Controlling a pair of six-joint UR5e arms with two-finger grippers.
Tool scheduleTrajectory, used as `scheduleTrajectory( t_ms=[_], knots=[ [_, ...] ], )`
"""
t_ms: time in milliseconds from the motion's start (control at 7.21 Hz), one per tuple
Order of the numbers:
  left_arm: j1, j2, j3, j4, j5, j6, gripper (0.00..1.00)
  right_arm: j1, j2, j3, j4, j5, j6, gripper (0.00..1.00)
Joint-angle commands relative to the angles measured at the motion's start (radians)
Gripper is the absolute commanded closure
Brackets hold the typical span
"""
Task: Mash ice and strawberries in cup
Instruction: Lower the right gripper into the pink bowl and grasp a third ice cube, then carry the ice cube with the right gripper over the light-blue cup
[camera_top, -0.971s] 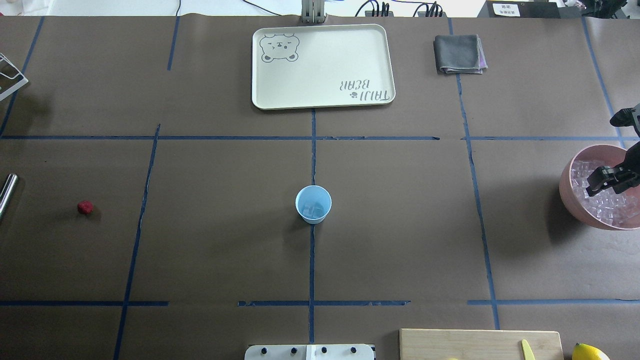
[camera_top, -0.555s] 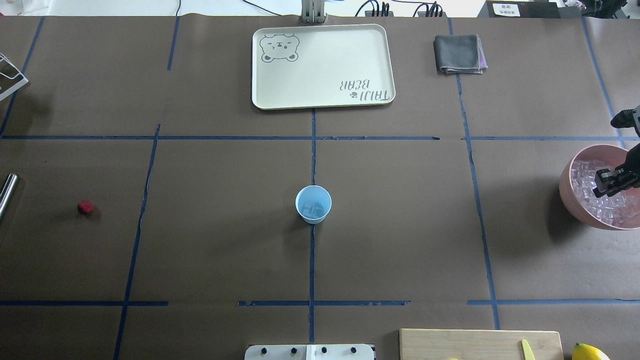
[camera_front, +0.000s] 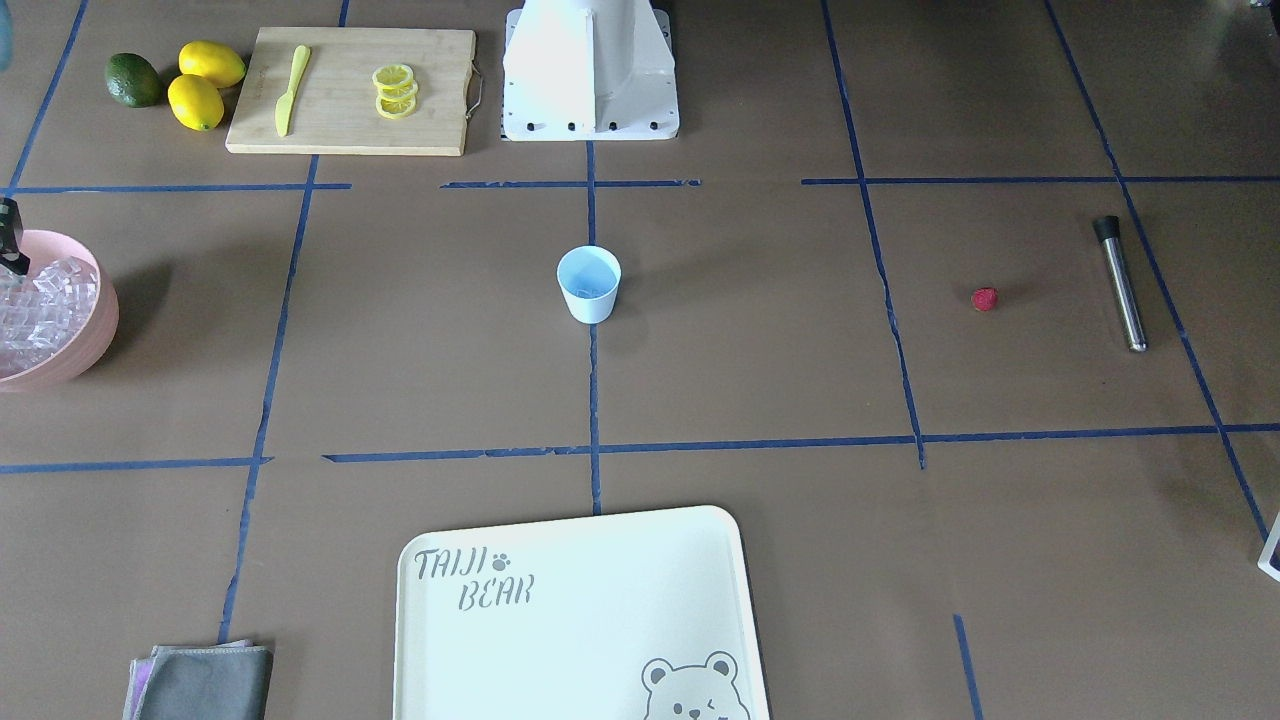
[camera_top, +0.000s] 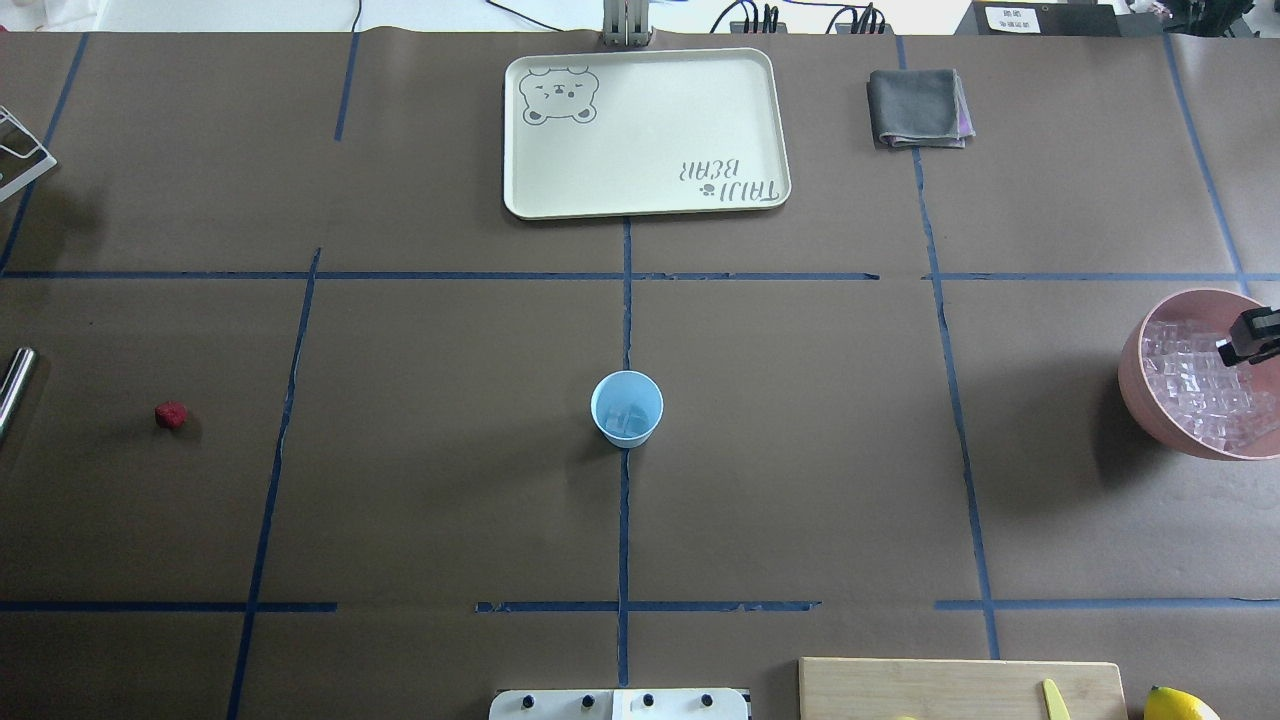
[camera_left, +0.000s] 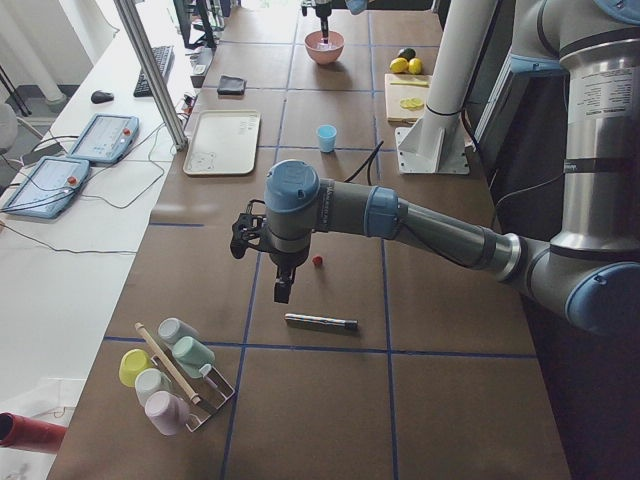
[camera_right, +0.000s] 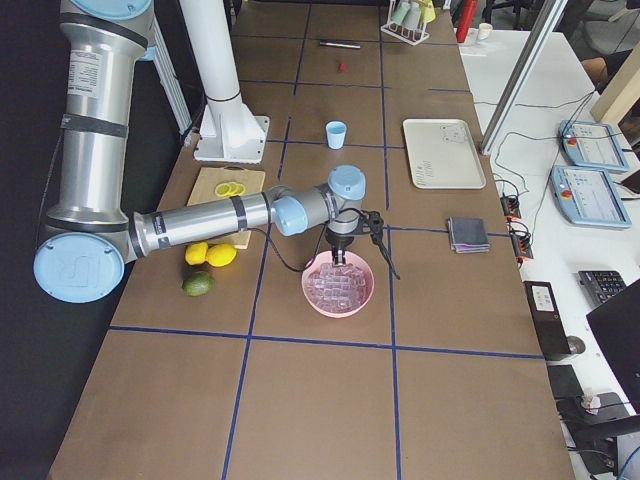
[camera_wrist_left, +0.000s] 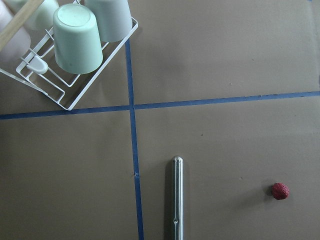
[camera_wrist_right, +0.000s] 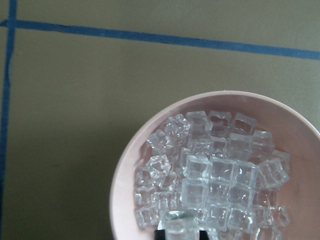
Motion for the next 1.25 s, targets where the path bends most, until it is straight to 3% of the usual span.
scheduleTrajectory(
  t_ms=[0,277,555,694,971,1110],
  knots=[
    [0.000,0.001,-0.008,0.007,0.000,0.000,0.00,0.006,0.184,0.159,-0.305,0.002,0.014,1.00],
    [0.000,0.003,-0.005,0.007,-0.001,0.000,0.00,-0.251,0.497,0.119,-0.406,-0.038,0.377,1.00],
    [0.002,0.001,0.006,0.009,0.000,0.000,0.00,-0.532,0.782,-0.049,-0.403,-0.251,0.726,1.00],
    [0.002,0.001,0.009,0.009,0.000,0.002,0.00,-0.610,0.881,-0.135,-0.395,-0.312,0.809,1.00],
    [0.002,0.001,0.009,0.009,0.000,0.000,0.00,-0.681,1.007,-0.282,-0.392,-0.352,0.841,1.00],
    [0.002,0.001,0.009,0.009,0.000,0.000,0.00,-0.700,1.044,-0.383,-0.328,-0.370,0.844,1.00]
  ],
)
